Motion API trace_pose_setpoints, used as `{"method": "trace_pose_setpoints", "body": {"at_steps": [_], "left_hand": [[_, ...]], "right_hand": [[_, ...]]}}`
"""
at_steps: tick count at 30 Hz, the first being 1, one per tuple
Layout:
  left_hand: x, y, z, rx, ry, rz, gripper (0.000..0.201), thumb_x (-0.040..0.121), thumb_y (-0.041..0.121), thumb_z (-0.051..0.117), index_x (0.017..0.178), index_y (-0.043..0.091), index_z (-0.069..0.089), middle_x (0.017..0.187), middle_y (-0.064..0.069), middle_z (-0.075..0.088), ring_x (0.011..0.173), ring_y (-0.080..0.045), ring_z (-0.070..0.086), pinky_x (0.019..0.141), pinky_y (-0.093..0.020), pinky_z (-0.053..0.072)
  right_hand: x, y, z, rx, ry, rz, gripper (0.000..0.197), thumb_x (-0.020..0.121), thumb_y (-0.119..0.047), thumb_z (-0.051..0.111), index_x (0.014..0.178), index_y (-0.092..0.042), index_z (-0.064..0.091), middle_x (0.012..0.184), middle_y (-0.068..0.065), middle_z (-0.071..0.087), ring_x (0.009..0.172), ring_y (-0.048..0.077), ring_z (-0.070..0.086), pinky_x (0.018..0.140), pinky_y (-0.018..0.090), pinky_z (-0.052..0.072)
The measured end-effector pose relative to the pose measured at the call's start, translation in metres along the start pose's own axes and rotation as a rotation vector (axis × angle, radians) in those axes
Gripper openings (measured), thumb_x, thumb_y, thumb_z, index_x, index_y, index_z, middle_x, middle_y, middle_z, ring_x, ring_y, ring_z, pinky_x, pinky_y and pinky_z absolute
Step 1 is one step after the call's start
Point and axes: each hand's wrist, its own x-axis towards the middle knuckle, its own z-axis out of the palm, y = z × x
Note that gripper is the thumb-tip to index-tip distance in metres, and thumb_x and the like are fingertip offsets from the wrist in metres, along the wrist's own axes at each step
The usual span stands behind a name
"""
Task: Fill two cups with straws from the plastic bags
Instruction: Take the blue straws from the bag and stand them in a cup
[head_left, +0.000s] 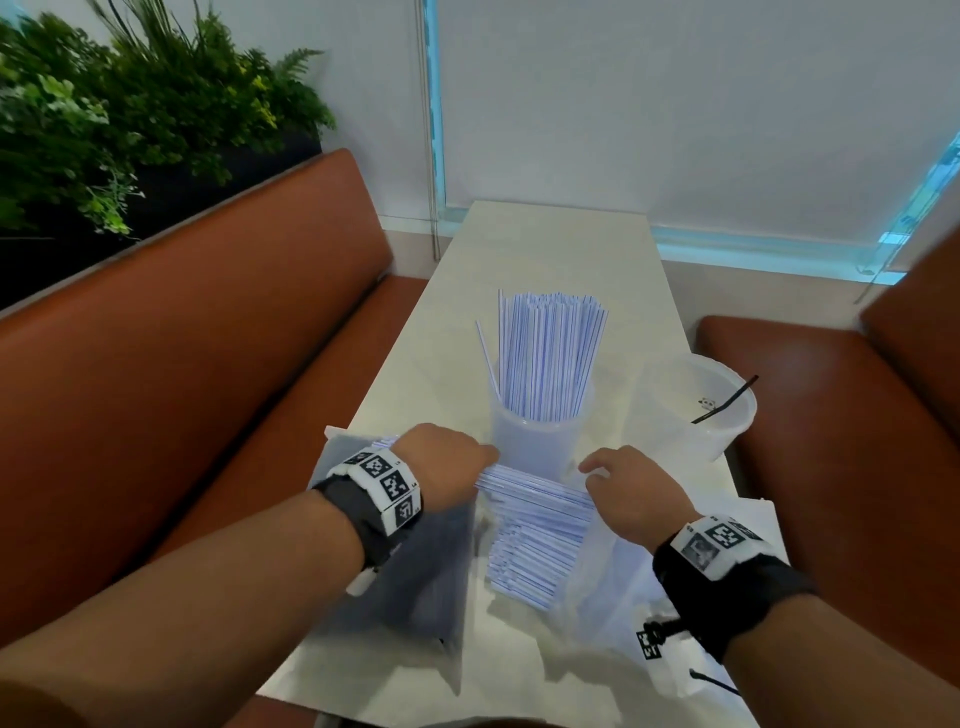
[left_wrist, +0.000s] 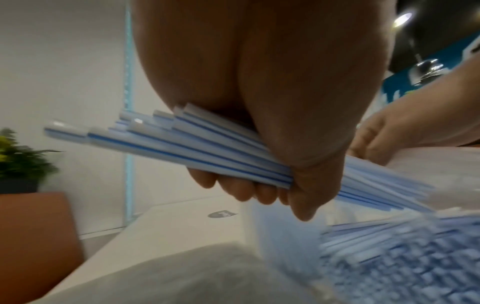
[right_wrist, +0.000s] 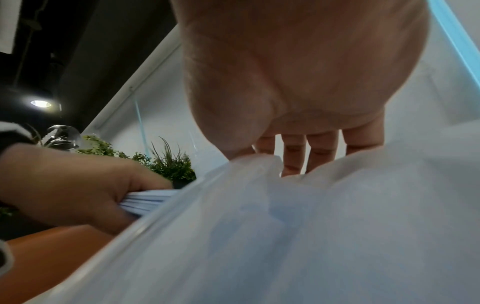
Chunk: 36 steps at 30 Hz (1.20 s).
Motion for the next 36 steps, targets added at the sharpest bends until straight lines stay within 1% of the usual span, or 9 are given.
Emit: {"method": "trace_pose_setpoints", "body": {"at_steps": [4,7,12,17,21,27,31,33,36], "left_hand": [[-0.02,-0.042,0.011,-0.042,0.019,-0.084,0.011,0.095,0.04,0.052,0.104,0.034,0.054,0.093,0.008,0.065,0.079,-0.015,0.06,0.068,-0.031,0.04],[-0.035,-0.064,0.017,-0.102,0.048,-0.135,0.013,0.094,0.046,0.054,0.102,0.035,0.053,0.094,0.009,0.064,0.074,-0.011,0.053,0.065,-0.028,0.037],[-0.039,-0.06,0.015,-0.185,0.146,-0.112,0.015,0.092,0.036,0.056,0.107,0.034,0.054,0.093,0.013,0.058,0.079,-0.012,0.055,0.062,-0.027,0.032],[-0.015,-0.018,-0.005,-0.204,0.249,-0.023,0.019,0.091,0.03,0.054,0.11,0.029,0.053,0.096,0.008,0.062,0.081,-0.017,0.06,0.066,-0.033,0.047],[-0.003,0.0,-0.02,-0.201,0.337,-0.009,0.029,0.09,0.031,0.056,0.119,0.028,0.051,0.1,0.005,0.063,0.082,-0.02,0.061,0.066,-0.034,0.049],[0.012,0.042,-0.039,-0.231,0.4,0.058,0.022,0.089,0.03,0.056,0.111,0.027,0.053,0.083,0.005,0.059,0.072,-0.024,0.06,0.054,-0.03,0.036],[0.009,0.027,-0.075,-0.861,0.532,-0.012,0.016,0.09,0.026,0.066,0.103,0.03,0.058,0.084,0.002,0.066,0.075,-0.024,0.065,0.061,-0.032,0.051],[0.006,0.029,-0.099,-1.373,0.694,0.036,0.014,0.088,0.022,0.073,0.099,0.023,0.064,0.086,0.001,0.07,0.079,-0.022,0.07,0.07,-0.032,0.057],[0.01,0.034,-0.125,-1.792,0.957,0.148,0.014,0.085,0.013,0.073,0.091,0.019,0.061,0.076,-0.006,0.064,0.071,-0.024,0.066,0.072,-0.03,0.054]], "right_hand": [[0.005,0.003,0.007,0.021,0.014,-0.019,0.026,0.102,-0.026,0.047,0.113,-0.02,0.069,0.112,0.001,0.063,0.103,0.019,0.059,0.083,0.029,0.041],[0.005,-0.002,0.009,0.092,0.022,-0.031,0.046,0.105,-0.038,0.042,0.102,0.001,0.068,0.106,0.017,0.07,0.099,0.032,0.063,0.082,0.04,0.048],[-0.008,-0.025,-0.002,0.561,0.379,-0.08,0.063,0.102,-0.062,0.027,0.106,-0.016,0.07,0.102,-0.001,0.068,0.098,0.016,0.061,0.085,0.032,0.04],[-0.013,-0.047,-0.012,0.881,0.337,-0.118,0.047,0.108,-0.041,0.039,0.095,-0.015,0.077,0.091,0.002,0.077,0.089,0.009,0.071,0.079,0.02,0.049],[-0.015,-0.042,-0.028,1.02,0.488,-0.105,0.04,0.106,-0.024,0.044,0.088,-0.009,0.076,0.09,0.009,0.076,0.093,0.022,0.07,0.092,0.035,0.051],[-0.017,-0.047,-0.022,1.142,0.375,-0.121,0.044,0.102,-0.043,0.047,0.086,-0.016,0.078,0.089,0.009,0.077,0.088,0.021,0.072,0.077,0.028,0.056],[-0.013,-0.034,-0.027,1.391,0.298,0.066,0.056,0.102,-0.057,0.041,0.101,-0.01,0.071,0.091,0.01,0.077,0.093,0.026,0.074,0.079,0.035,0.057],[-0.012,-0.035,-0.023,1.412,0.219,0.125,0.064,0.1,-0.062,0.04,0.106,-0.005,0.07,0.096,0.014,0.077,0.095,0.028,0.075,0.08,0.037,0.057],[-0.012,-0.044,-0.023,1.562,0.127,0.191,0.068,0.099,-0.064,0.041,0.111,-0.002,0.067,0.101,0.018,0.076,0.095,0.031,0.075,0.083,0.042,0.059]]}}
